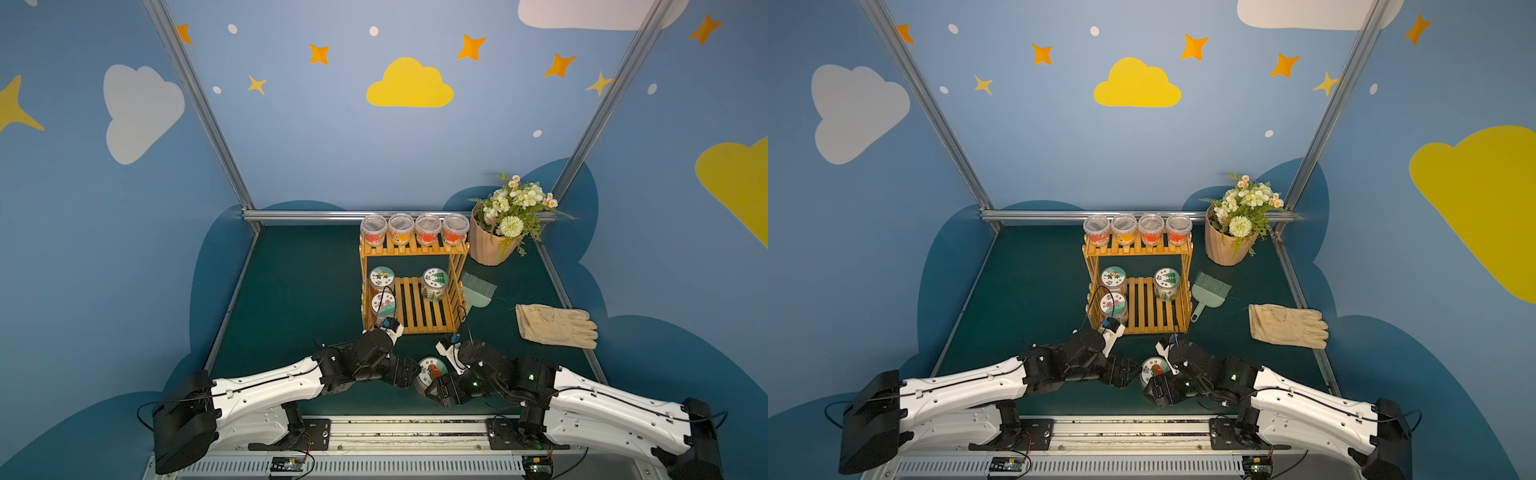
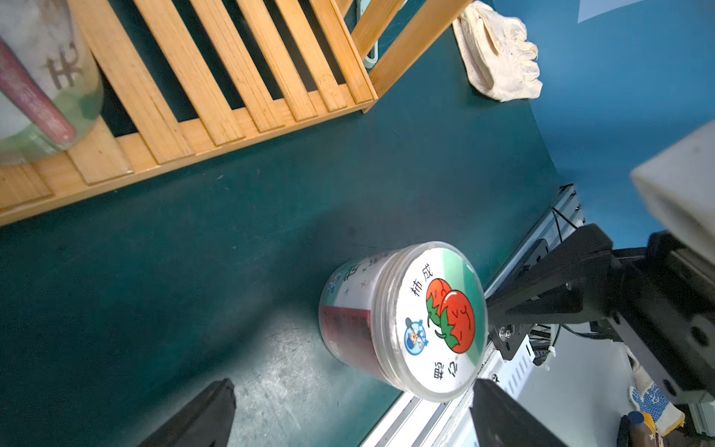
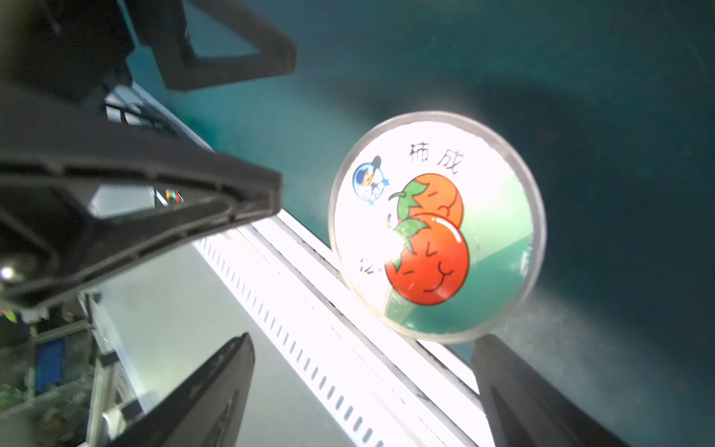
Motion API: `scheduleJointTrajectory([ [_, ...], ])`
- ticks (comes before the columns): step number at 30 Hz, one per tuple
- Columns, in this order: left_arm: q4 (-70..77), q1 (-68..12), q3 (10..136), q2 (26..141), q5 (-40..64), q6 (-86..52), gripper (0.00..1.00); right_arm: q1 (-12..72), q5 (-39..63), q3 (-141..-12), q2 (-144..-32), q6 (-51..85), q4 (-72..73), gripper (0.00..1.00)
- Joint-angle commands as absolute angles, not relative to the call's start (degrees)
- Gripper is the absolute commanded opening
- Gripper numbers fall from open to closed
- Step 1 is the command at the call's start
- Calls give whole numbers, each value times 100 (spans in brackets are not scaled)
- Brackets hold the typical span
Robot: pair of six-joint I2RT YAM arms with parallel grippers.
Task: Place the seed container on the shelf
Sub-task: Move the seed jar to the center of the board, then pick up the seed jar at the center of the board.
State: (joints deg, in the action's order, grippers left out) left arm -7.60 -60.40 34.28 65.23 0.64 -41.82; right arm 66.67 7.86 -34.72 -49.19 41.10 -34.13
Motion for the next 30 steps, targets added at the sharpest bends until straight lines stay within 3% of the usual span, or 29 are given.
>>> scheduleJointTrajectory([
  [1,-797,-6038,3558,6466,81,-4160,100,6741,565,-3782,-4845,3315,-3812,92],
  [8,-859,-6038,3515,6301,-164,-4164,100,6827,-884,-3569,-4647,2198,-3384,92],
  [17,-1047,-6038,3388,5929,-268,-4044,100,6813,-679,-3396,-4907,910,-2640,98],
  [23,-601,-6030,3149,5820,-484,-3938,100,6701,-718,-3504,-5015,1625,-2654,98],
  [30,-807,-6021,3423,6012,-562,-3885,100,6676,-643,-3394,-5336,1494,-2594,98],
])
